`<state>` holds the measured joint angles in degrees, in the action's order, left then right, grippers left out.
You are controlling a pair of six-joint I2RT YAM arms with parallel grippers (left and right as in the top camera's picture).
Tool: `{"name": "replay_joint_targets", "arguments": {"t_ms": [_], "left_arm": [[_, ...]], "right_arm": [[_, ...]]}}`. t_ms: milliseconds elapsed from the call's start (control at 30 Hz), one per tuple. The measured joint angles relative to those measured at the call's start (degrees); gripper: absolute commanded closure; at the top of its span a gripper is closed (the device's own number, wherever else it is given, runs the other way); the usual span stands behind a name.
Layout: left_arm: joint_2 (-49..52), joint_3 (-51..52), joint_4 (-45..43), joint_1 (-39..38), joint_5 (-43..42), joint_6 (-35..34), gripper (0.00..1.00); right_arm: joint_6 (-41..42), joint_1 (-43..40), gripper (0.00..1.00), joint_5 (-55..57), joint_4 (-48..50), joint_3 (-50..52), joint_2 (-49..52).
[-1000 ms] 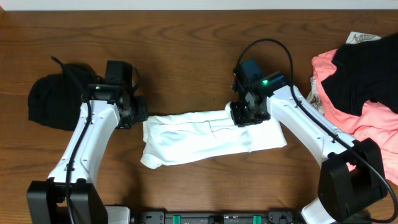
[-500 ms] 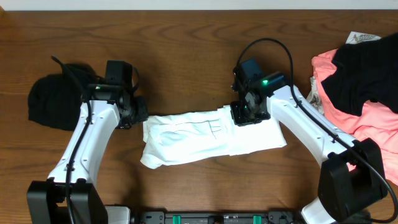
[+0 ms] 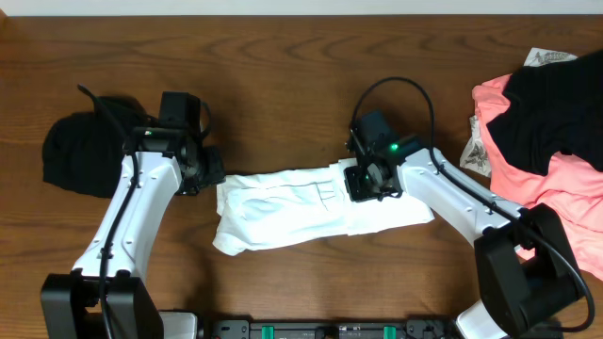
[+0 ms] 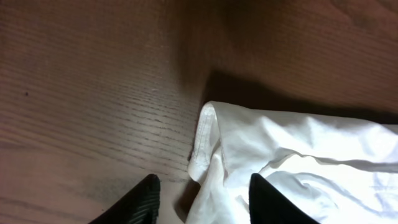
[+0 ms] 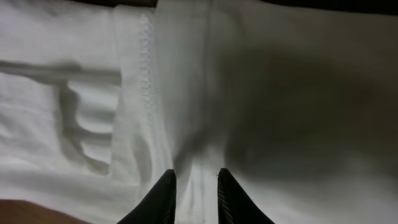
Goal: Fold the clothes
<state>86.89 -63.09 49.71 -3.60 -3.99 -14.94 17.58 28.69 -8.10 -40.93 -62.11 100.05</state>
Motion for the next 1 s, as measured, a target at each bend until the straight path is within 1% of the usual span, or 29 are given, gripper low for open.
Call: {"name": "replay_joint_targets", "arguments": {"t_ms": [33,67,200,467,833,1000], "left_arm": [[0.0,0.0,0.13,0.0,0.04,0.09,0.38],[0.0,0.0,0.37,0.0,0.04,0.02,0.36],[0.0,0.0,0.85,0.0,-0.17,-0.15,0.33],[0.83,2.12,0.22,0.0,-2.08,-0.22,0.31],[10.21,3.08,-3.28,0.0,-10.71,1.33,0.3],[13.05,3.15,-3.61,0.0,-12.41,1.77,0.29]], "right_arm": [[0.02,0.0,0.76,-0.02,1.25,0.85,0.0],[0.04,0.0,0.76,0.0,1.95,1.33,0.0],[0.02,0.0,0.76,-0.02,5.44,3.37,0.0],[0.02,0.0,0.76,-0.02,7.1,3.74,0.0],[0.02,0.0,0.76,-0.02,6.62,3.74,0.0],[0.02,0.0,0.76,-0.02,6.43,3.74,0.0]]}}
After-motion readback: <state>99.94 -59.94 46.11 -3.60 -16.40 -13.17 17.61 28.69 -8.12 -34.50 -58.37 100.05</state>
